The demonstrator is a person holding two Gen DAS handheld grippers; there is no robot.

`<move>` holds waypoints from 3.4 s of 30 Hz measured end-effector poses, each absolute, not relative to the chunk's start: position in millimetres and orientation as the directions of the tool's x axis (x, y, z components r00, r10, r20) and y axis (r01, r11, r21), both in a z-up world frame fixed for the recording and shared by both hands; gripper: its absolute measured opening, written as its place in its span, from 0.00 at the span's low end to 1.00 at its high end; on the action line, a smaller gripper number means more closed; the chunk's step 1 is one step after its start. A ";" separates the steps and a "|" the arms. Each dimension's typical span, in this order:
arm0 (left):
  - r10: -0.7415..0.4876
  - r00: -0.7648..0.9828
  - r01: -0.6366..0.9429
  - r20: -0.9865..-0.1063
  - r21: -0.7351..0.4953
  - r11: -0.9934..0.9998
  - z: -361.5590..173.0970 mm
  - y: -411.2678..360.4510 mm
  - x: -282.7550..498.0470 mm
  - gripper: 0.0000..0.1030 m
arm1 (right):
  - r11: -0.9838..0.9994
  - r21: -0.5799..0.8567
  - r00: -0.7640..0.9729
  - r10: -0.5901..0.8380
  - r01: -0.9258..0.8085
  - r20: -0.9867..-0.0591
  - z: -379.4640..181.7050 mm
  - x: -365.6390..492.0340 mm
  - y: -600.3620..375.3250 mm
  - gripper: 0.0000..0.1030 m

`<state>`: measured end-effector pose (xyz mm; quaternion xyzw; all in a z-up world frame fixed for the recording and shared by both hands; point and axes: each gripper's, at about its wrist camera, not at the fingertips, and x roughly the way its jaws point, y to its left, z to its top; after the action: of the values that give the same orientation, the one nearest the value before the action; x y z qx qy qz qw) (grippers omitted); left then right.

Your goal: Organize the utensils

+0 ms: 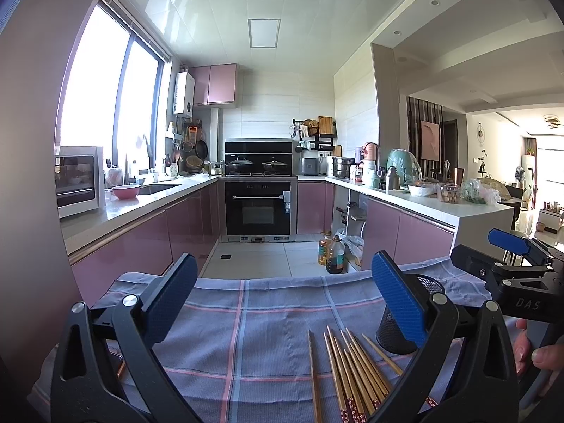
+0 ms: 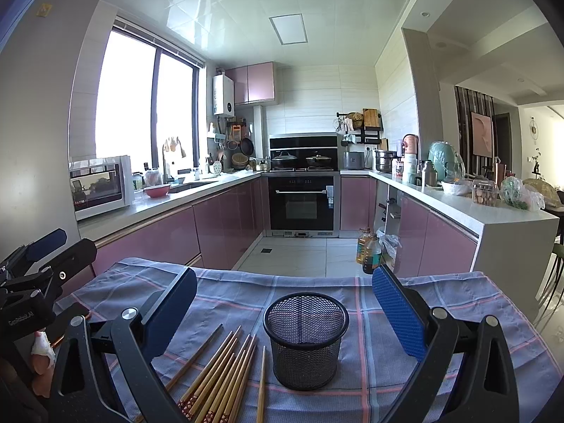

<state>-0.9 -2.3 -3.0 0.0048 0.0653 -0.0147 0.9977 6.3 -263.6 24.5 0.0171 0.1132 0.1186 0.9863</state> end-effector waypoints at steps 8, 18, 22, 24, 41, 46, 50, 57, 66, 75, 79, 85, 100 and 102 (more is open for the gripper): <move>-0.032 0.990 0.033 -0.138 0.008 0.999 -5.2 -3.1 -0.6 0.94 | 0.972 0.061 0.946 0.237 -0.229 -0.221 24.0 6.1 -264.2 0.94; -0.033 0.975 0.038 -0.219 0.021 0.999 -11.8 2.8 9.4 0.94 | 0.959 0.069 0.910 0.281 -0.274 -0.306 12.5 12.3 -267.5 0.94; -0.050 0.945 0.063 -0.322 0.030 0.998 -27.6 7.9 25.7 0.94 | 0.943 0.070 0.856 0.325 -0.325 -0.403 -1.7 20.6 -265.0 0.94; -0.053 0.922 0.071 -0.384 0.031 0.997 -39.1 9.7 34.7 0.94 | 0.939 0.068 0.823 0.330 -0.338 -0.463 -13.4 24.5 -262.1 0.92; -0.116 0.729 0.209 -0.675 0.058 0.976 -120.0 -13.2 105.4 0.61 | 0.928 0.096 0.580 0.303 -0.360 -0.756 -94.0 73.8 -232.3 0.46; -0.125 0.677 0.228 -0.725 0.045 0.973 -131.6 -19.5 121.7 0.49 | 0.927 0.079 0.570 0.292 -0.368 -0.768 -95.5 80.1 -224.7 0.36; -0.135 0.628 0.244 -0.767 0.029 0.969 -143.0 -22.7 134.5 0.27 | 0.924 0.115 0.555 0.315 -0.366 -0.770 -95.7 83.7 -227.8 0.20; -0.158 0.617 0.244 -0.771 -0.003 0.970 -149.5 -24.2 142.6 0.10 | 0.909 0.193 0.532 0.378 -0.370 -0.758 -94.9 81.4 -236.7 0.05; -0.227 0.622 0.260 -0.750 -0.076 0.963 -130.0 -20.9 127.7 0.08 | 0.874 0.242 0.571 0.463 -0.422 -0.678 -64.6 61.9 -254.1 0.05; -0.329 0.659 0.329 -0.676 -0.135 0.935 -83.9 -16.9 105.9 0.08 | 0.848 0.305 0.637 0.528 -0.434 -0.562 -27.6 53.9 -279.7 0.05; -0.366 0.697 0.353 -0.617 -0.148 0.924 -56.1 -12.0 94.0 0.08 | 0.837 0.325 0.656 0.548 -0.441 -0.519 -13.4 53.5 -289.6 0.05; -0.421 0.734 0.387 -0.532 -0.182 0.904 -14.8 -4.1 78.8 0.07 | 0.823 0.332 0.678 0.569 -0.462 -0.467 8.8 52.0 -299.1 0.05; -0.540 0.765 0.483 -0.351 -0.242 0.842 76.5 -26.3 95.0 0.07 | 0.828 0.237 0.756 0.560 -0.508 -0.338 90.1 66.0 -315.0 0.05; -0.560 0.758 0.502 -0.336 -0.247 0.829 85.3 -34.0 98.0 0.07 | 0.836 0.225 0.768 0.549 -0.502 -0.328 95.7 70.7 -318.7 0.05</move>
<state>98.0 -34.0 85.3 -0.0711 0.2011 -0.2840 0.9348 70.7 -318.7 95.7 0.0619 0.1934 0.2800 0.9383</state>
